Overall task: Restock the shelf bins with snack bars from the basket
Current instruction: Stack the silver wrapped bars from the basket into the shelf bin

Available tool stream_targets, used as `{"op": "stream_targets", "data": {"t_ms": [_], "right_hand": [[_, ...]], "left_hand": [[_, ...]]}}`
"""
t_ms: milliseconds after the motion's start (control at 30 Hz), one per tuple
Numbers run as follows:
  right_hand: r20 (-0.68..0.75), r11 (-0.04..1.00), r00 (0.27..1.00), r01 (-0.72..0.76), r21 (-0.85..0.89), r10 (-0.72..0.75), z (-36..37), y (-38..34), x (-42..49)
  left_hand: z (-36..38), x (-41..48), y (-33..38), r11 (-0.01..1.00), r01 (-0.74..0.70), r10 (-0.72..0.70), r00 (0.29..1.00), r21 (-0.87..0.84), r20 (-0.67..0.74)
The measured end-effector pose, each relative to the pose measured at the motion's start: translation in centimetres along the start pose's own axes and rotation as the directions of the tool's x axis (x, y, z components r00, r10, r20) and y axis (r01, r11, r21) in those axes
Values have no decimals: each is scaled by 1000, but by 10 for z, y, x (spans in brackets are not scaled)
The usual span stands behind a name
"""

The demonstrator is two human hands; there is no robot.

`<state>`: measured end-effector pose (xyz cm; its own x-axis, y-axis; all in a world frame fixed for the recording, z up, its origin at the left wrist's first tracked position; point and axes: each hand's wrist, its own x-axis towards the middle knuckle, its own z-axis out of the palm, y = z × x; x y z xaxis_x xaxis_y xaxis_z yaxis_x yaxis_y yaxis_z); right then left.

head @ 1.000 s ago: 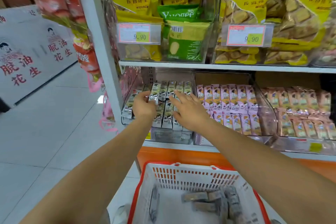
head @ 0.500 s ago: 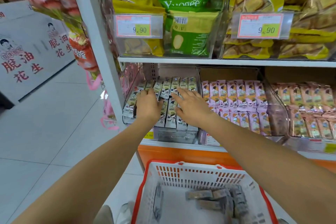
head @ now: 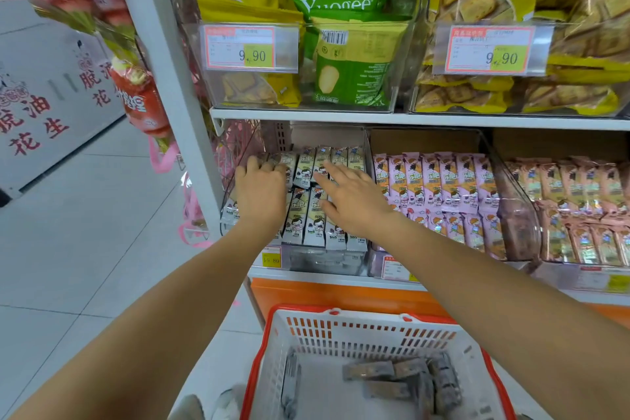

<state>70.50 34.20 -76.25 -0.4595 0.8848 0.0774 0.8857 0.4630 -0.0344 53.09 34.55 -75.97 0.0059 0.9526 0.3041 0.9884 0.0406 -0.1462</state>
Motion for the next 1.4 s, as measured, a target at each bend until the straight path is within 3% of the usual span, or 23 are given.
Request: {"op": "stream_targets", "data": {"t_ms": [267,467,567,767,900,1000,1100,1233,1333,1400], "right_hand": [[-23,998,999,28,-50,-29,4,0,11],[-53,999,998,45,-16,-46,6,2,9],[-139,997,989,49,68,-39,0,1,-2],[-432,975,894,187,116,-120,-5,8,-70],[-475,970,872,205,132,-120,18,25,-136],[-421,982,906,111,153,-36,48,41,-188],[-290,984,950,-65,168,113,83,56,-238],[-21,931,941,-332,149,339,140,74,-294],[179,891,889,-442,101,421,171,76,-321],[291,859,839,-504,95,460,188,75,-332]], "left_hand": [[11,9,4,997,-40,48,991,-62,122],[11,2,-1,994,-79,88,989,-75,120],[1,-6,-3,988,-98,104,994,-122,37],[-20,-63,21,933,-232,136,935,-276,-327],[-3,-124,62,844,-370,228,904,-390,-362],[29,-169,99,769,-397,307,917,-502,-255],[69,-212,135,731,-356,450,893,-582,19],[111,-265,178,714,-247,613,672,-655,415],[137,-295,208,723,-110,630,509,-682,586],[155,-310,226,758,-98,620,418,-645,664]]}}
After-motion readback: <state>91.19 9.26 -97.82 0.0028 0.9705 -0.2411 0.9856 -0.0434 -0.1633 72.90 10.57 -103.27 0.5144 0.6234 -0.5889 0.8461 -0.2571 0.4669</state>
